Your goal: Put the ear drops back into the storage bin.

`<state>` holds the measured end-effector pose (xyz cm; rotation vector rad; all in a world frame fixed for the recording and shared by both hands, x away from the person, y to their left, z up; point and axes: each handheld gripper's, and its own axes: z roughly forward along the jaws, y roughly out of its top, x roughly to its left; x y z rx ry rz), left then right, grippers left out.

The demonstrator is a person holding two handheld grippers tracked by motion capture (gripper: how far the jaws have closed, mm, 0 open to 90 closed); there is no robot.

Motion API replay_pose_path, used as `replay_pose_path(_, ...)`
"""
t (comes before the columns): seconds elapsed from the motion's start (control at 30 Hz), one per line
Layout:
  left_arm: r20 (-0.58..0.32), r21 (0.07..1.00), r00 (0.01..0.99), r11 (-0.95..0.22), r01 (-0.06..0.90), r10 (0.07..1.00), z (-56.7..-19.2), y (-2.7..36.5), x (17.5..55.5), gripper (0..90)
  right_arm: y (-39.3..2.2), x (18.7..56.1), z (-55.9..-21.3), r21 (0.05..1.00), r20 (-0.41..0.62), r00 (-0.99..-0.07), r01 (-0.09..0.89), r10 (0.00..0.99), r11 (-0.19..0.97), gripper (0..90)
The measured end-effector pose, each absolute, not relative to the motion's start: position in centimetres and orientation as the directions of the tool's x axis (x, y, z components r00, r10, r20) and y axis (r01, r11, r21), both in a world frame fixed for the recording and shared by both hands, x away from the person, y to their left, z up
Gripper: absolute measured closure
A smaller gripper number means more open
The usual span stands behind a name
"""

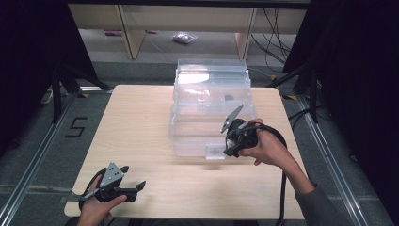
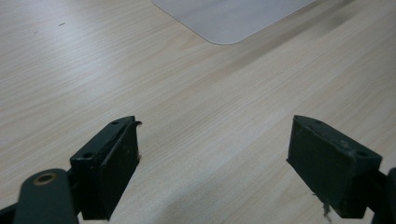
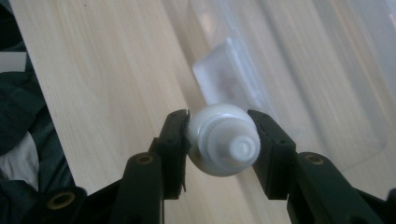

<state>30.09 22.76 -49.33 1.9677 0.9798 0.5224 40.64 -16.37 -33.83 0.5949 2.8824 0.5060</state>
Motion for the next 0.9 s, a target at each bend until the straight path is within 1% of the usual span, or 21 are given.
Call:
replay_pose_path(0.07,0.006,0.829,0.611,-0.345,0.439,0.792,-49.3,22.9,30.1,15.9,-16.9,41.2,-33.5,0.354,-0.089,-0.906,0.359,0.414,0.864,60.2)
replay_pose_path(0.1,-0.004,0.836,0.606,-0.330,0.439,0.796,-49.3,22.8,30.1,15.9,-17.0,41.3,-33.4,0.354,-0.089,-0.903,0.365,0.420,0.861,60.3)
replay_pose_path(0.13,0.008,0.828,0.612,-0.348,0.440,0.791,-49.2,22.9,30.1,15.9,-17.3,41.5,-33.2,0.352,-0.092,-0.895,0.382,0.437,0.855,60.3)
replay_pose_path(0.2,-0.003,0.831,0.605,-0.334,0.444,0.797,-49.3,22.8,30.1,15.9,-17.7,41.9,-33.1,0.354,-0.082,-0.885,0.404,0.458,0.844,60.3)
replay_pose_path(0.23,0.008,0.825,0.609,-0.349,0.444,0.793,-49.2,22.9,30.1,15.9,-18.0,42.3,-33.1,0.357,-0.089,-0.891,0.388,0.444,0.850,60.3)
replay_pose_path(0.27,-0.003,0.832,0.604,-0.333,0.444,0.797,-49.3,22.8,30.1,15.9,-18.2,42.4,-33.0,0.352,-0.085,-0.880,0.411,0.467,0.841,60.3)
replay_pose_path(0.5,-0.004,0.832,0.604,-0.333,0.444,0.797,-49.3,22.8,30.1,15.9,-19.4,44.2,-32.9,0.342,-0.081,-0.852,0.464,0.518,0.817,60.3)
replay_pose_path(0.9,-0.005,0.830,0.600,-0.331,0.448,0.800,-49.3,22.8,30.1,15.9,-20.5,47.4,-34.0,0.312,-0.067,-0.804,0.546,0.591,0.778,60.3)
